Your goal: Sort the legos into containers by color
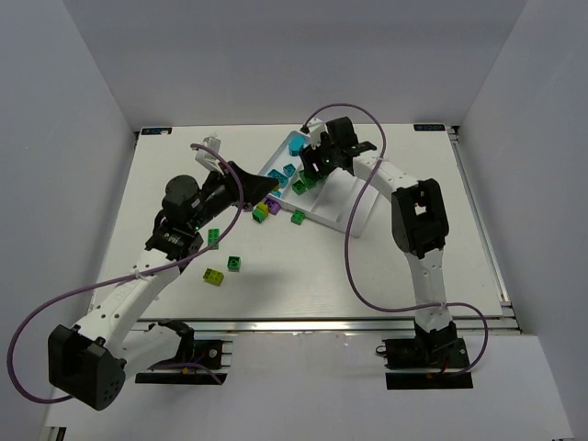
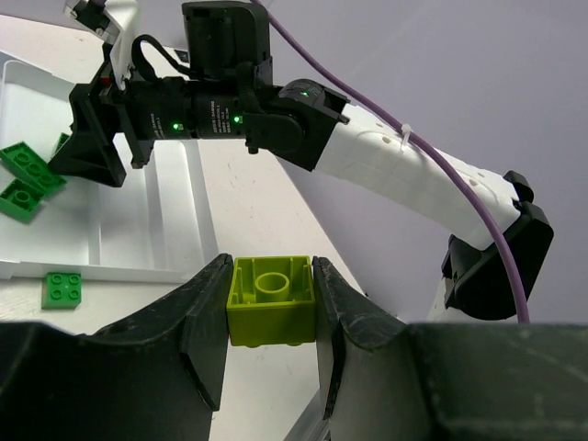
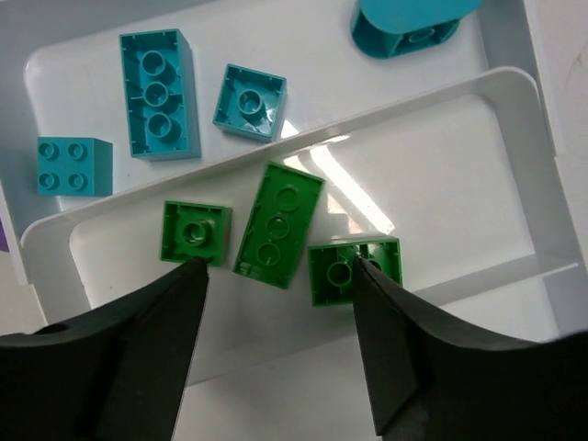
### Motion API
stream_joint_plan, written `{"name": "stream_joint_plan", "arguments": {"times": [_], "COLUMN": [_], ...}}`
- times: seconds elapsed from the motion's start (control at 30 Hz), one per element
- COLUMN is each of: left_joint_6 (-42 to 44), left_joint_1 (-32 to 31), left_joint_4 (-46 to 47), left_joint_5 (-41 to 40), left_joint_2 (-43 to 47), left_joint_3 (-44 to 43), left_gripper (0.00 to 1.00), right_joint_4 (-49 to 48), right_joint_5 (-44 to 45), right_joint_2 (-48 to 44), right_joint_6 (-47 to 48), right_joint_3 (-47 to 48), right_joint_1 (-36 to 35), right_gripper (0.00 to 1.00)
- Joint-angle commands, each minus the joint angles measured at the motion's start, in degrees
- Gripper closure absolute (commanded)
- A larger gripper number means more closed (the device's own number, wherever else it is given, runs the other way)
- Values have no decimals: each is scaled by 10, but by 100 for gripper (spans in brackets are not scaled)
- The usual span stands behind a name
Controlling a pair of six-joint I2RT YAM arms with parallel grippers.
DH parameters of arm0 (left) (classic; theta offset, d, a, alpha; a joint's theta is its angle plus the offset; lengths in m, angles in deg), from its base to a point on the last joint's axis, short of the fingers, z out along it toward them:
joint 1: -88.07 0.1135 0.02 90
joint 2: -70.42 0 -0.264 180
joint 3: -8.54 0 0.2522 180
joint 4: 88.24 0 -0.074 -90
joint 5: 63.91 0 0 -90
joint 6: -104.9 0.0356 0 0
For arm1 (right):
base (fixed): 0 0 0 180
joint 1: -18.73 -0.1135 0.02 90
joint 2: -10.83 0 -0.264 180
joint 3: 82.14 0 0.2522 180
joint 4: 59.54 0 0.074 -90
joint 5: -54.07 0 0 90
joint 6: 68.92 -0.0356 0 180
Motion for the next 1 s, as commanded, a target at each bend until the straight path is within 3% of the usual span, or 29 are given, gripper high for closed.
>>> {"name": "stream_joint_plan", "arguments": {"times": [0.0, 0.2, 0.3, 0.33, 0.4, 0.43, 0.53, 0.57, 0.6, 0.63, 0.7, 0.73, 0.8, 0.97], "left_joint_6": [-18, -25, -26, -24, -18, -16, -8, -3, 0, 7, 15, 20, 41, 83], "left_joint_1": [-8, -23, -34, -41, -48, -51, -61, -62, -64, -66, -71, -76, -82, -99], "left_joint_4": [28, 27, 14, 8, -3, -7, -35, -47, -54, -54, -72, -78, -110, -188], "left_joint_5": [9, 25, 31, 31, 33, 33, 33, 34, 33, 32, 31, 31, 24, -2], "left_joint_2": [-14, -77, -122, -133, -167, -179, -225, -238, -263, -275, -303, -332, -365, -485], "left_joint_3": [9, -17, -49, -66, -81, -82, -122, -139, -146, -146, -181, -193, -242, -353], "left_gripper": [100, 100, 100, 100, 100, 100, 100, 100, 100, 100, 100, 100, 99, 97], "right_joint_4": [10, 66, 37, 83, 145, 166, 157, 153, 150, 147, 152, 152, 134, 118], "right_joint_5": [-30, -106, -100, -148, -237, -305, -352, -357, -362, -362, -356, -357, -355, -356], "right_joint_2": [-17, -90, -137, -140, -148, -159, -217, -229, -251, -260, -282, -290, -317, -349], "right_joint_6": [-2, 55, 39, 57, 105, 107, 114, 116, 109, 103, 93, 92, 84, 65], "right_joint_3": [-6, 15, -28, -20, 4, -6, -78, -94, -110, -135, -153, -173, -197, -234], "right_joint_1": [17, 46, 74, 94, 120, 133, 168, 178, 182, 187, 189, 192, 193, 203], "right_gripper": [27, 11, 10, 17, 44, 76, 100, 97, 89, 63, 49, 34, 26, 25]}}
